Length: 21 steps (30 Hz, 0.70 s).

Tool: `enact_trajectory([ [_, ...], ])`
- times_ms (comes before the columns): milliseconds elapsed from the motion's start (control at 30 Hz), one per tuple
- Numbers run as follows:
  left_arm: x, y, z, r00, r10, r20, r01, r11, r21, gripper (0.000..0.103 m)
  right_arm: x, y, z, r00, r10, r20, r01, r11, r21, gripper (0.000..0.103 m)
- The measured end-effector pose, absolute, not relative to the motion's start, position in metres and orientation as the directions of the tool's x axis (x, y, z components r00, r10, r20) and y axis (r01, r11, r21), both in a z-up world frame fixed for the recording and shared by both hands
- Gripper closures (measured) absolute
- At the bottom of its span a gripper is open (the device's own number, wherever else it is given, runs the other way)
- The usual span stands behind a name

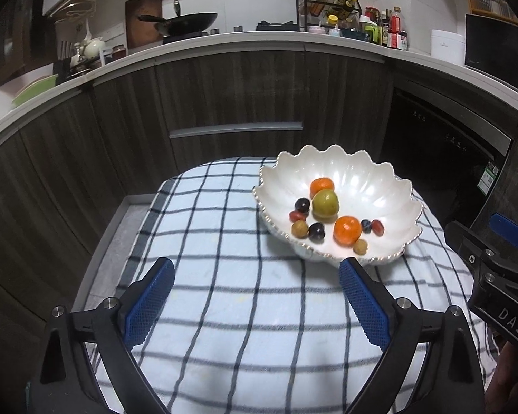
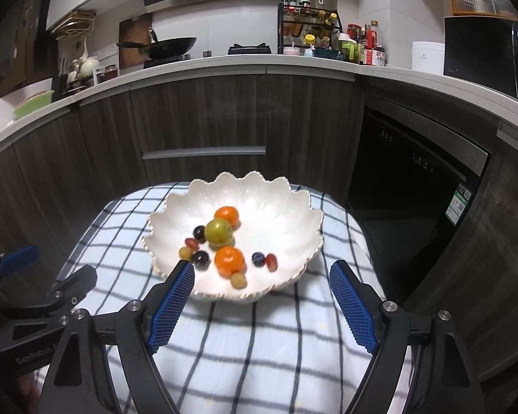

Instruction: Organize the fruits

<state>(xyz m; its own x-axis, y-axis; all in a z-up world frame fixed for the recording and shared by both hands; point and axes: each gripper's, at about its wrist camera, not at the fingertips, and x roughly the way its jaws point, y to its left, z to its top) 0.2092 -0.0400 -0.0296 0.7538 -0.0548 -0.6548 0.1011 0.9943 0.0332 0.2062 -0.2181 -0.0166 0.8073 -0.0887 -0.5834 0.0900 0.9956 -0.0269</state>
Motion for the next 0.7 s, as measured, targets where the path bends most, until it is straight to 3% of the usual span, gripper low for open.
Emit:
enact_trajectory([
  [700, 0.132, -0.011, -0.051, 0.742, -0.016, -0.67, 0.061, 0.997, 0.044, 0.006, 0.127, -0.198, -0.032, 0.802, -0.103, -0.589, 0.112, 0.994, -0.022, 0.021],
])
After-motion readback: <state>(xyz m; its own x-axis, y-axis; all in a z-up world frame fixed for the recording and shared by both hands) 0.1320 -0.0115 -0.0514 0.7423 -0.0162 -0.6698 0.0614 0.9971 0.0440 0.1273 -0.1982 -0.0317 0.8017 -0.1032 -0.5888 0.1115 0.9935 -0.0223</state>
